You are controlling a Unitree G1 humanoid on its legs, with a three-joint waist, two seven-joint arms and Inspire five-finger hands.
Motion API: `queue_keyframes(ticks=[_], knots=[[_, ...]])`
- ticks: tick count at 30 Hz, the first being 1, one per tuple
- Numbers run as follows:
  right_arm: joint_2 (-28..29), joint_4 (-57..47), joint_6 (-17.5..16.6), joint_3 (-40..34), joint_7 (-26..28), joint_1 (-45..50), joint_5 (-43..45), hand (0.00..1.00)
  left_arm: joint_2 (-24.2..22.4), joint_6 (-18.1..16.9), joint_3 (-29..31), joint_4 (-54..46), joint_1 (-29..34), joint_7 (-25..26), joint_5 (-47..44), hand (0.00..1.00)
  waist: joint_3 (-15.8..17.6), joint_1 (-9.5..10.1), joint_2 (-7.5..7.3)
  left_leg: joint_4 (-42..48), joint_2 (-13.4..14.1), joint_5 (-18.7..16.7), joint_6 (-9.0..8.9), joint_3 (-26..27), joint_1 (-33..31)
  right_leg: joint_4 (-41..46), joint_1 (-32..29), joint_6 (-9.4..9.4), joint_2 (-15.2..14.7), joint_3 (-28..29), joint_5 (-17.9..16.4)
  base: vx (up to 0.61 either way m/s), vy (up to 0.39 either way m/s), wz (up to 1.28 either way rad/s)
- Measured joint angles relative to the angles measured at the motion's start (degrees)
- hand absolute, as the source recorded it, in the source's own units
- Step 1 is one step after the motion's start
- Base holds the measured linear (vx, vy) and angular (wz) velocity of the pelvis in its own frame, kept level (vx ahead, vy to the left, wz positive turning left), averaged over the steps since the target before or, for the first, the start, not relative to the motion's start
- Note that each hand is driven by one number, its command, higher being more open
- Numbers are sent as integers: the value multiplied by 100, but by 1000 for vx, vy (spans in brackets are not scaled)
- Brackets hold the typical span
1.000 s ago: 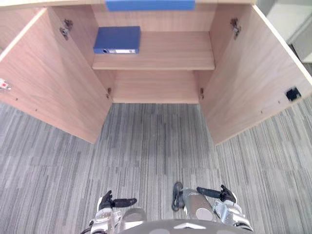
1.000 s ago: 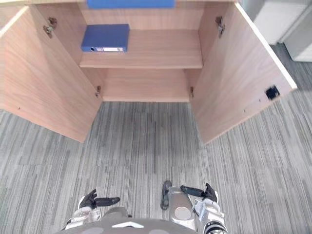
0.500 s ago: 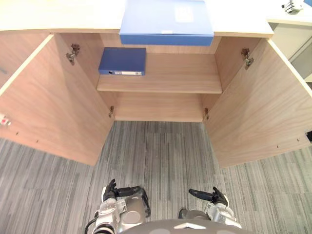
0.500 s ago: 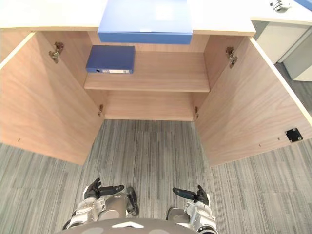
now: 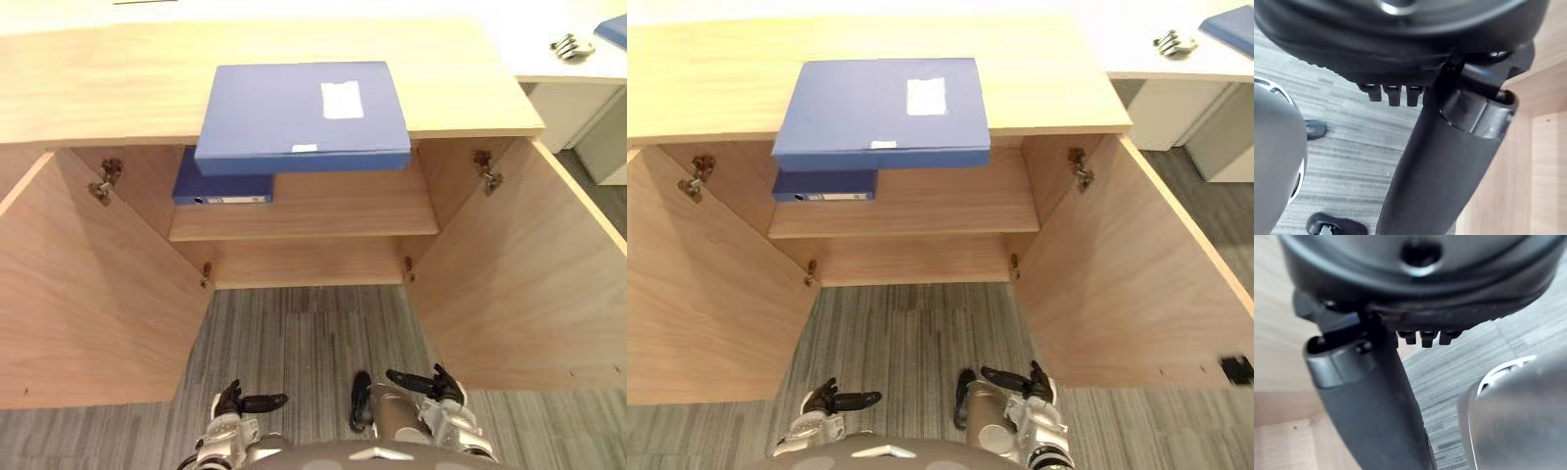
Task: Walk over to the cabinet, pick up the folder, carry it to the office cabinet, place the folder inside the office cabinet, then close the office cabinet door
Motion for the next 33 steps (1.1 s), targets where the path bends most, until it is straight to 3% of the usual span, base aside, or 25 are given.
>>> queue_keyframes(ticks=[3,4,5,6,7,11,12,13,16,18,19,27,33], knots=[[-8,3,87,-64,-17,112,1,100,-88,-12,-2,-107,-84,-35,3,100,22,-9,1,758,269,93,-86,-54,-134,-187,546,-56,-2,-335,-232,256,-202,58],[4,-18,83,40,-16,157,2,100,-130,-11,22,-230,-162,-43,1,100,58,-3,-66,2111,539,104,-163,-193,-685,-424,884,-16,-26,-478,-309,199,-224,63],[-9,-20,82,118,-21,162,4,100,-174,-16,47,-293,-174,-48,1,100,64,9,-73,2657,681,31,-201,-207,-941,-501,972,-21,-8,-509,-319,156,-164,40],[-21,-25,78,176,-11,148,4,100,-277,-16,143,-382,-186,-41,0,100,49,46,-40,3333,884,-133,-146,-141,-1325,-614,1123,-22,33,-544,-321,108,-76,3],[-19,-29,77,171,-6,144,4,100,-315,-16,159,-392,-196,-41,1,100,39,45,-31,3417,929,-236,-49,-48,-1468,-688,1225,-19,37,-548,-320,144,45,-11],[14,-31,82,159,-41,104,5,100,-356,-13,161,-469,-200,-40,2,100,24,74,-27,2328,825,-365,85,153,-1719,-866,1429,95,7,-307,-282,114,120,-30],[16,-32,82,158,-47,100,5,100,-358,-10,156,-468,-203,-45,3,100,23,73,-27,1748,725,-248,166,119,-1759,-861,1435,192,-38,-197,-278,146,239,-45],[2,-34,85,155,-51,114,5,100,-358,-11,156,-446,-203,-48,1,100,-13,73,30,1207,567,312,148,-2,-1725,-831,1438,329,-63,-73,-289,146,239,-46],[126,-28,103,153,-45,254,3,100,-276,-11,155,-382,-183,-32,2,100,-164,61,-233,879,216,351,249,123,-1481,-1229,1581,619,-245,176,-142,213,256,-19],[182,-19,104,148,-45,268,1,100,-233,13,155,-364,-148,-33,3,100,-209,59,-308,711,97,344,261,206,-1278,-1460,1775,686,-307,238,-47,117,186,-16],[188,-16,103,149,-42,275,-1,100,-213,12,154,-364,-97,-38,6,100,-215,57,-269,576,31,345,262,267,-1102,-1589,1908,715,-334,282,-19,78,136,-21],[14,321,90,132,-25,238,-18,100,-93,6,-356,-247,54,-55,27,100,-410,49,-68,-298,-74,672,229,341,-583,-2022,2181,626,-161,383,165,35,11,-9],[-99,457,84,157,-34,220,-17,100,-16,2,-710,-262,85,-26,23,100,-421,36,-56,-565,-93,834,274,192,-523,-2220,2201,591,-79,418,306,-41,-32,-3]])
